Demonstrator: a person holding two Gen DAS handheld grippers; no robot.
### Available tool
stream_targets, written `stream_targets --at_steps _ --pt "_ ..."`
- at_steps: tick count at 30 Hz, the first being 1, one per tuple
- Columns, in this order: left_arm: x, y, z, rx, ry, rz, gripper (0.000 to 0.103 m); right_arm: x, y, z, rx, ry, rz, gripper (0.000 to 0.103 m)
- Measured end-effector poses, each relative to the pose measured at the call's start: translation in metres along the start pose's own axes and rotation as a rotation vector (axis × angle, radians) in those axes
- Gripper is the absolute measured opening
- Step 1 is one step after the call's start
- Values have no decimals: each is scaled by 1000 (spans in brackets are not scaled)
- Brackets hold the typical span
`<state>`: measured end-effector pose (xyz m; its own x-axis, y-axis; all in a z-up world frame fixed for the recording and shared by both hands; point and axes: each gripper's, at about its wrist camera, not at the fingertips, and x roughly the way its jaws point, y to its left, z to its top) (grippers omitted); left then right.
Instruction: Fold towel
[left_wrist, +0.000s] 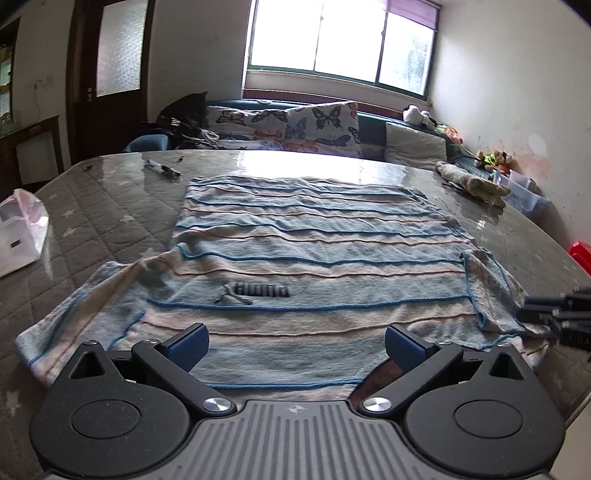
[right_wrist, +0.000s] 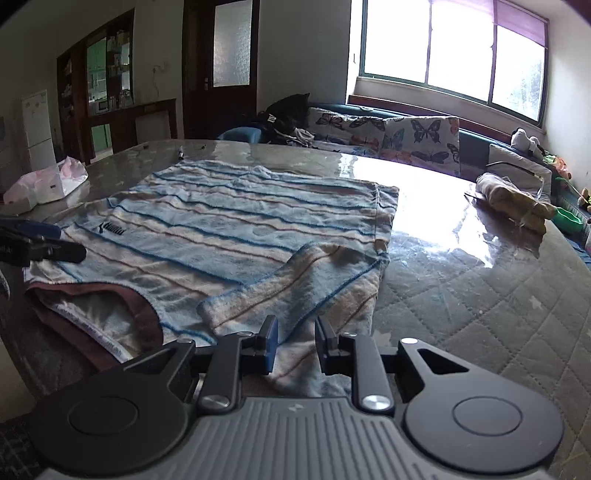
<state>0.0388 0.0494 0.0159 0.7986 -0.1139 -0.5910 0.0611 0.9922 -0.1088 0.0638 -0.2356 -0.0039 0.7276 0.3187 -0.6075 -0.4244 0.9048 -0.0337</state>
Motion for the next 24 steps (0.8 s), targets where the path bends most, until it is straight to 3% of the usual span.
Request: stream_targets --at_steps 7,15,24 --pt "-4 7 -1 -13 -3 22 103 2 -1 11 -21 -18 -16 21" --pt "-13 17 -2 -33 -18 48 103 36 -21 27 41 -16 -152 20" --pt "-12 29 -4 -69 -5 76 103 37 13 15 -142 -21 -183 26"
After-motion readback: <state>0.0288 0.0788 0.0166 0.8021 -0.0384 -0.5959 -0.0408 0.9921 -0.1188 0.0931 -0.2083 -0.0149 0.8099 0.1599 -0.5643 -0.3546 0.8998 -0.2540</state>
